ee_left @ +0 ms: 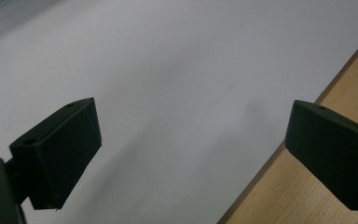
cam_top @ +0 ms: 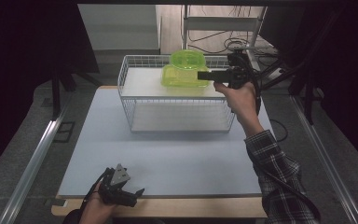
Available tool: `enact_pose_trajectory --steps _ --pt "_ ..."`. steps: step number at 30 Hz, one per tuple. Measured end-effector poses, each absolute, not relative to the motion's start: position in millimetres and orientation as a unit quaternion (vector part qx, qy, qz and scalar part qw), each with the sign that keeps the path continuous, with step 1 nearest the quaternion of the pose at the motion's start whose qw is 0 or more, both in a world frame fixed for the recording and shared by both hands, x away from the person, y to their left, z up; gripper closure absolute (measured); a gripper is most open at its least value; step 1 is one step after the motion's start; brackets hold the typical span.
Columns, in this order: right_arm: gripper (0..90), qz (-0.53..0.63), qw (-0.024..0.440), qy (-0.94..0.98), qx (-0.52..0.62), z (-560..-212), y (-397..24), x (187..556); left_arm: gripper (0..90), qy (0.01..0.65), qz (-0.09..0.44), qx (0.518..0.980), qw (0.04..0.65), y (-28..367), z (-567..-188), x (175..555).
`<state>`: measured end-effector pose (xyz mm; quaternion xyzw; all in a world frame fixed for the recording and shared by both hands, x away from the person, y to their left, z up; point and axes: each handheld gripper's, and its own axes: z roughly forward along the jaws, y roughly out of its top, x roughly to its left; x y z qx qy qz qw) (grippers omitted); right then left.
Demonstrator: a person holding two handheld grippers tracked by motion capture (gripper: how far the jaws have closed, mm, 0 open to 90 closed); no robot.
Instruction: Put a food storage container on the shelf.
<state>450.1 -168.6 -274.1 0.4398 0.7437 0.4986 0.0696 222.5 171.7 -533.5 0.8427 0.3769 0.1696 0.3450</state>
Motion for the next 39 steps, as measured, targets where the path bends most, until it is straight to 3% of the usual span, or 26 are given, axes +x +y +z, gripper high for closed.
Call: enact_pose_trajectory --steps 21,39 --pt "19.2 0.487 0.081 0.768 0.409 -300 -177 424 3.4 0.378 0.169 0.841 0.348 172 -533 223" --pt "15.4 0.484 0.090 0.782 0.382 -323 -177 402 3.3 0.376 0.171 0.842 0.346 172 -533 223"
